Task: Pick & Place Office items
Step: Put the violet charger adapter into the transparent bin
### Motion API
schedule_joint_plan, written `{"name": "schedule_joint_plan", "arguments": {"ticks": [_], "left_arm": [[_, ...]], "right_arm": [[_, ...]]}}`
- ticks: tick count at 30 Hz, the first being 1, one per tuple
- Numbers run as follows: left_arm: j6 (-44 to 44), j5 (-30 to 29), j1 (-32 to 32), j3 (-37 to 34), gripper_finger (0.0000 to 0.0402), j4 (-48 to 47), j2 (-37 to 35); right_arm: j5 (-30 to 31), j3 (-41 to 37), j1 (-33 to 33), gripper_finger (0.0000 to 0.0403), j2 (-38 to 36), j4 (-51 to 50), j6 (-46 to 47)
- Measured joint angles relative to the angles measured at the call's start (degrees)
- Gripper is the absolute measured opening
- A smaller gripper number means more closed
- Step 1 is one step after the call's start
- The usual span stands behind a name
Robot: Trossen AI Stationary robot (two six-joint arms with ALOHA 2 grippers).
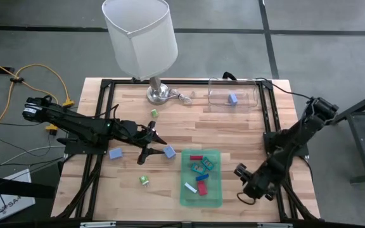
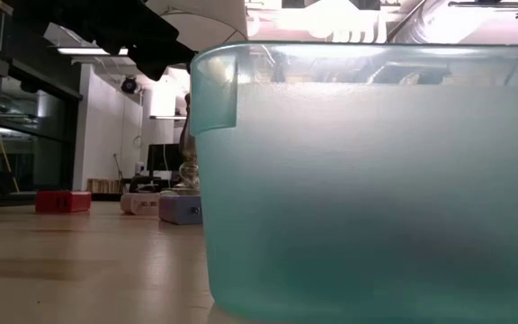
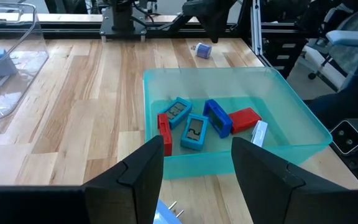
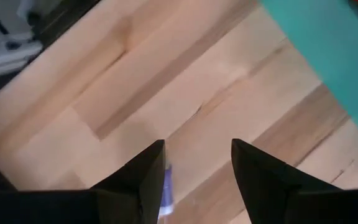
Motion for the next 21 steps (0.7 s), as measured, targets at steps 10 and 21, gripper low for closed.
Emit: {"name": "schedule_joint_plan", "arguments": {"ticks": [10, 21], "left_arm": [[0.00, 0.00, 0.00, 0.00, 0.0184, 0.00, 0.00], [-0.01, -0.01, 0.00, 0.00, 0.0184, -0.01, 0.01]], "right_arm": [[2.16, 0.00, 4.18, 0.0171, 0.00, 0.64, 5.32], [2.39, 0.00, 4.75, 0.0171, -0.02, 4.60, 5.65]]}}
